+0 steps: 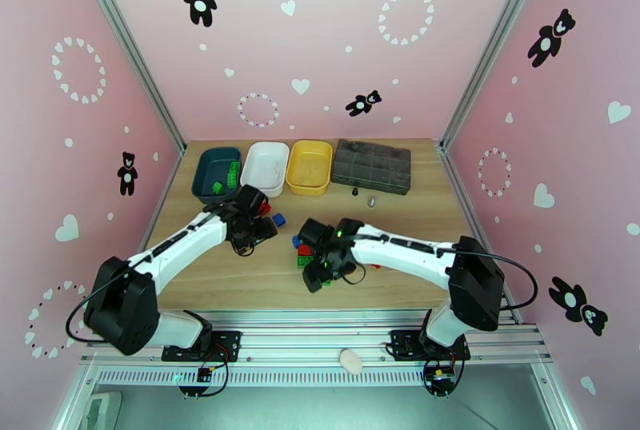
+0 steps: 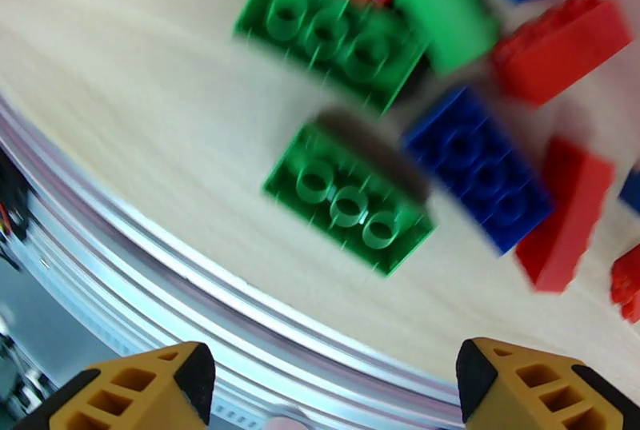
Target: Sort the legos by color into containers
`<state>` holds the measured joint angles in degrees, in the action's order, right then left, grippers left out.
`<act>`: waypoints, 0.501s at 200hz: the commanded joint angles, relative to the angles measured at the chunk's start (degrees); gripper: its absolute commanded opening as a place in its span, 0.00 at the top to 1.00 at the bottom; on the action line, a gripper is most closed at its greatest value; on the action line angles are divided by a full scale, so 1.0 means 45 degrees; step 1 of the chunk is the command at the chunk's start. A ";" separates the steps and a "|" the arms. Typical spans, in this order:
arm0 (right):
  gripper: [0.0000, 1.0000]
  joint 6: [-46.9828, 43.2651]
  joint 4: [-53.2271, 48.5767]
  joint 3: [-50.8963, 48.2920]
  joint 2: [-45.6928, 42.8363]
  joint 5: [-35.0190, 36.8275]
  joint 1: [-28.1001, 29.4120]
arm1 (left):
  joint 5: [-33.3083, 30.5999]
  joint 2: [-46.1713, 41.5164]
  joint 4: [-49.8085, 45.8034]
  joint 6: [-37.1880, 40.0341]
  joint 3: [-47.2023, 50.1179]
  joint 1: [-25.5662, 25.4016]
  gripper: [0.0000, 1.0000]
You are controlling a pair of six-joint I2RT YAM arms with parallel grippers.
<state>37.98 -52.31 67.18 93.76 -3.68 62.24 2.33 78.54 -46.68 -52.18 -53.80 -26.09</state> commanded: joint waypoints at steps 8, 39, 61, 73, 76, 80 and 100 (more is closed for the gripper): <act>0.16 0.0469 0.0065 -0.0278 0.0727 0.0477 0.0154 | -0.0281 -0.0827 0.0431 -0.0914 0.0637 -0.0032 0.21; 0.17 0.0322 0.0191 -0.0049 0.1426 0.0486 0.0169 | -0.0282 -0.1187 0.0333 -0.1020 0.1002 -0.0023 0.21; 0.18 0.0211 0.0157 0.0184 0.2015 0.0540 0.0139 | -0.0374 -0.1403 0.0307 -0.1040 0.1181 -0.0021 0.20; 0.18 0.0176 0.0099 0.0360 0.2303 0.0618 0.0127 | -0.0399 -0.1523 0.0291 -0.1077 0.1231 0.0013 0.20; 0.18 0.0160 0.0087 0.0406 0.2358 0.0639 0.0129 | -0.0400 -0.1537 0.0294 -0.1089 0.1260 0.0023 0.20; 0.19 0.0149 0.0071 0.0470 0.2426 0.0669 0.0113 | -0.0418 -0.1579 0.0291 -0.1117 0.1286 0.0028 0.19; 0.19 0.0133 0.0075 0.0723 0.2714 0.0796 -0.0083 | -0.0372 -0.1745 0.0325 -0.1175 0.1484 0.0174 0.19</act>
<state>38.76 -51.48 67.94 104.25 -1.74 62.63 1.93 72.36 -45.60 -56.31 -48.40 -25.98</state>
